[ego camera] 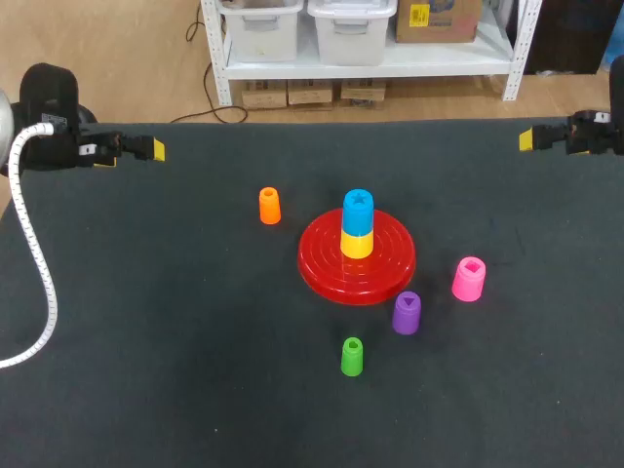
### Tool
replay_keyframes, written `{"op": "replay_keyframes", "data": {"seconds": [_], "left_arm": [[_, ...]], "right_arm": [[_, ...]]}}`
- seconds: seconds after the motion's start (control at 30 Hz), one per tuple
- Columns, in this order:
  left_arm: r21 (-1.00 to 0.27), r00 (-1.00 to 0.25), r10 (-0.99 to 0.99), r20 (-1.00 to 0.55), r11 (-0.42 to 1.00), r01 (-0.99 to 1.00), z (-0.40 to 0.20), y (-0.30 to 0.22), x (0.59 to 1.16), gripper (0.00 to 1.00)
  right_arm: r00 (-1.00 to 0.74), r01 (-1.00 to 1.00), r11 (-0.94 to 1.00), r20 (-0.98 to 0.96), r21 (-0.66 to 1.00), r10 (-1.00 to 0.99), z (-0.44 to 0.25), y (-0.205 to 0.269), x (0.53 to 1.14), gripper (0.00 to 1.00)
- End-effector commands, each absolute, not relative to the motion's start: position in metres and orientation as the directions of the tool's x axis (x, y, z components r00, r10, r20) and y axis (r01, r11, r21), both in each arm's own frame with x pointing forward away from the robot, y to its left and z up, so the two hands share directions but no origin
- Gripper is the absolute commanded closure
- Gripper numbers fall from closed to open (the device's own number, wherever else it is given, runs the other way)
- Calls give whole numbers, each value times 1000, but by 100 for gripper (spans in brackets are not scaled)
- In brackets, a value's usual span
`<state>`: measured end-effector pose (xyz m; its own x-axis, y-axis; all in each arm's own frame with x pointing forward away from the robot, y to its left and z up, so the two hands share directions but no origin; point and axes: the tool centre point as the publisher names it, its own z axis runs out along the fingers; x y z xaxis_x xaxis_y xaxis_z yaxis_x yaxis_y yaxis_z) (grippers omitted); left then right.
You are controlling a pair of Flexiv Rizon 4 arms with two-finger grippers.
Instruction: Pick up and stack the cylinders on the red base in this order: pink,purple,orange,green
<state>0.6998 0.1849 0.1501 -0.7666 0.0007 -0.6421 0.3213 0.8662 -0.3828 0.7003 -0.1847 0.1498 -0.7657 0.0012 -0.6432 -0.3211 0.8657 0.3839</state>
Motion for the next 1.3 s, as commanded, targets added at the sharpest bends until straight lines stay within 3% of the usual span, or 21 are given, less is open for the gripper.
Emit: {"op": "replay_keyframes", "data": {"seconds": [0.03,0.53,0.63,0.77,0.87,0.93,1.2,1.3], "left_arm": [[-381,-769,1,-640,868,319,151,185,700,0],[-381,-769,1,-640,868,319,151,185,700,0],[-353,-694,170,-700,762,543,156,179,693,0],[-130,-390,401,-829,540,832,166,172,672,0],[-87,-236,472,-850,316,945,173,173,654,0],[-138,-209,466,-860,182,974,179,175,648,0],[-170,-235,423,-875,187,968,183,177,648,0],[-57,-58,460,-886,17,998,184,168,630,0]], "right_arm": [[-766,-321,866,-643,384,1,150,-185,700,0],[-766,-321,866,-643,384,1,150,-185,700,0],[-766,-321,866,-643,384,1,150,-185,700,0],[-766,-321,866,-643,384,1,150,-185,700,0],[-766,-321,866,-643,384,1,150,-185,700,0],[-766,-321,866,-643,384,1,150,-185,700,0],[-766,-321,866,-643,384,1,150,-185,700,0],[-766,-321,866,-643,384,1,150,-185,700,0]]}}
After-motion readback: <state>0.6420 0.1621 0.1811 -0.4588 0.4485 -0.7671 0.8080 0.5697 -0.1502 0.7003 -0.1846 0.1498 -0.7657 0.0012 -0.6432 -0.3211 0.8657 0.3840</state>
